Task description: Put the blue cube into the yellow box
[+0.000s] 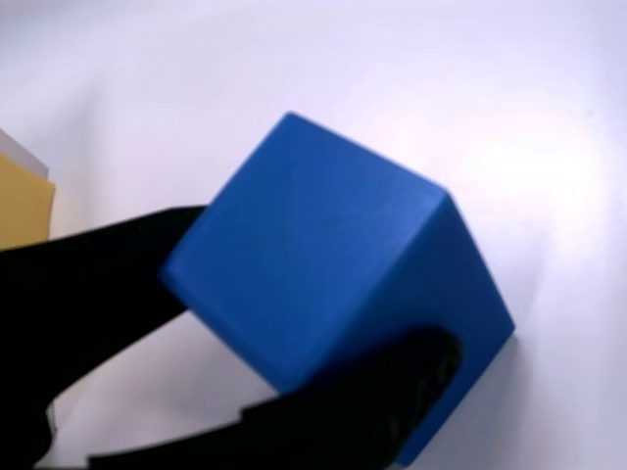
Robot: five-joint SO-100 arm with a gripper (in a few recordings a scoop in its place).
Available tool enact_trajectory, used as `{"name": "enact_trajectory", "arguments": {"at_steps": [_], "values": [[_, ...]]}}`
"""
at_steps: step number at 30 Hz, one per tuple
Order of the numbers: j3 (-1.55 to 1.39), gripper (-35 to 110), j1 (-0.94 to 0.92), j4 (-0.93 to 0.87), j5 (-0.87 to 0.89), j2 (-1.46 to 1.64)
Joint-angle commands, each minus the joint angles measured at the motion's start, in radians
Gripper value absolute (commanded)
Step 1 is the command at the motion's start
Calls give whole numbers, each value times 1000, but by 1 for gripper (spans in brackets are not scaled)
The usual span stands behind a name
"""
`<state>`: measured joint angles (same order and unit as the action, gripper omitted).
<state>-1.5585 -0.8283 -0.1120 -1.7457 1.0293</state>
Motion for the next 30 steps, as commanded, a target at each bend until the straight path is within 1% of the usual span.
{"name": "enact_trajectory", "arguments": {"at_steps": [1,11,18,25,30], "values": [[-8,18,15,38,-41,287],[-140,18,92,66,-48,574],[-301,18,241,57,3,830],[-440,18,410,-17,57,1011],[-531,18,486,-101,78,1092]]}}
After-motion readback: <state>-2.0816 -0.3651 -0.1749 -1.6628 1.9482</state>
